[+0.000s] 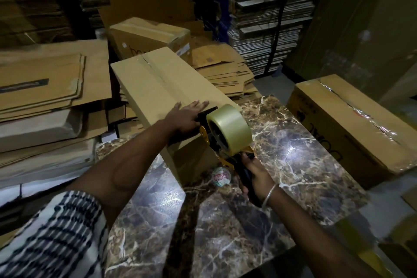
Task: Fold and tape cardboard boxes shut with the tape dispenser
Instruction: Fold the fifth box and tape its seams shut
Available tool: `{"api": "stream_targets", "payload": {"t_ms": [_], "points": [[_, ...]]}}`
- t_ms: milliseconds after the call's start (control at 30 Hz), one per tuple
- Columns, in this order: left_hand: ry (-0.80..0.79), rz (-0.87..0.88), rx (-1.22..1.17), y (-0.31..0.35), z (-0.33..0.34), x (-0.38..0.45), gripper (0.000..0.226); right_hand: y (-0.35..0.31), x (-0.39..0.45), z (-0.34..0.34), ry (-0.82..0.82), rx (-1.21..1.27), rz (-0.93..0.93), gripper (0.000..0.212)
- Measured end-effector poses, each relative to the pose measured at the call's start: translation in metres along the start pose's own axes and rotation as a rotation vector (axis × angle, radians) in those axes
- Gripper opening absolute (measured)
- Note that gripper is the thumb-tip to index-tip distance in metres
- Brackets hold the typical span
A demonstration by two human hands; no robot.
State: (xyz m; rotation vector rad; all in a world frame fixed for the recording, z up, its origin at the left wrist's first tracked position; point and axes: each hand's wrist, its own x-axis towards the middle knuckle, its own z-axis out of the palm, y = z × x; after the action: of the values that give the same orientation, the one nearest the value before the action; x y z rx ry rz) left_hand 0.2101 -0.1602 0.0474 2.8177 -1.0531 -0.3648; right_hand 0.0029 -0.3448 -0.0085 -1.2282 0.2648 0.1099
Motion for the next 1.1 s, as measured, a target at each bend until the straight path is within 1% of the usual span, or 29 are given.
{"api": "stream_targets", "payload": {"t_ms": [100,233,333,367,467,567,667,733,767,833,933,1000,1033,1100], "points": [[0.000,0.022,0.017,0.002,0.000,-0.002,0.059,0.006,0.001,-0.001,-0.017,0.062,-0.016,0.063],[0.002,0.039,0.030,-0.004,0.004,0.000,0.056,0.014,0.001,-0.004,-0.011,0.074,-0.034,0.064],[0.014,0.071,0.039,-0.005,0.005,0.000,0.059,0.018,0.001,-0.002,0.037,0.099,-0.040,0.086],[0.011,0.065,0.038,-0.005,0.005,0.000,0.061,0.019,0.000,-0.003,0.033,0.109,-0.037,0.087],[0.002,0.072,0.077,-0.008,0.006,0.001,0.064,0.024,-0.007,-0.012,-0.002,0.115,-0.031,0.077],[0.029,0.101,0.080,-0.011,0.010,0.005,0.053,0.031,-0.022,-0.022,-0.029,0.125,-0.020,0.067],[0.034,0.099,0.065,-0.011,0.011,0.005,0.052,0.029,-0.033,-0.022,-0.035,0.170,-0.032,0.077],[0.047,0.098,0.071,-0.011,0.010,0.004,0.049,0.026,-0.034,-0.018,-0.040,0.170,-0.040,0.076],[0.063,0.096,0.069,-0.009,0.009,0.004,0.047,0.026,-0.035,-0.017,-0.031,0.177,-0.042,0.076],[0.133,0.121,0.065,0.002,0.007,0.005,0.045,0.026,-0.035,-0.016,-0.007,0.218,-0.050,0.084],[0.289,0.291,0.002,0.023,0.013,0.004,0.038,0.034,-0.033,-0.019,0.014,0.231,-0.056,0.086],[0.243,0.337,-0.097,0.025,0.018,0.003,0.036,0.043,-0.034,-0.022,0.023,0.203,-0.060,0.084],[0.198,0.347,-0.093,0.024,0.019,0.004,0.036,0.045,-0.035,-0.023,0.026,0.191,-0.062,0.081],[0.129,0.364,0.005,0.022,0.018,0.008,0.043,0.045,-0.038,-0.024,0.027,0.211,-0.039,0.080]]}}
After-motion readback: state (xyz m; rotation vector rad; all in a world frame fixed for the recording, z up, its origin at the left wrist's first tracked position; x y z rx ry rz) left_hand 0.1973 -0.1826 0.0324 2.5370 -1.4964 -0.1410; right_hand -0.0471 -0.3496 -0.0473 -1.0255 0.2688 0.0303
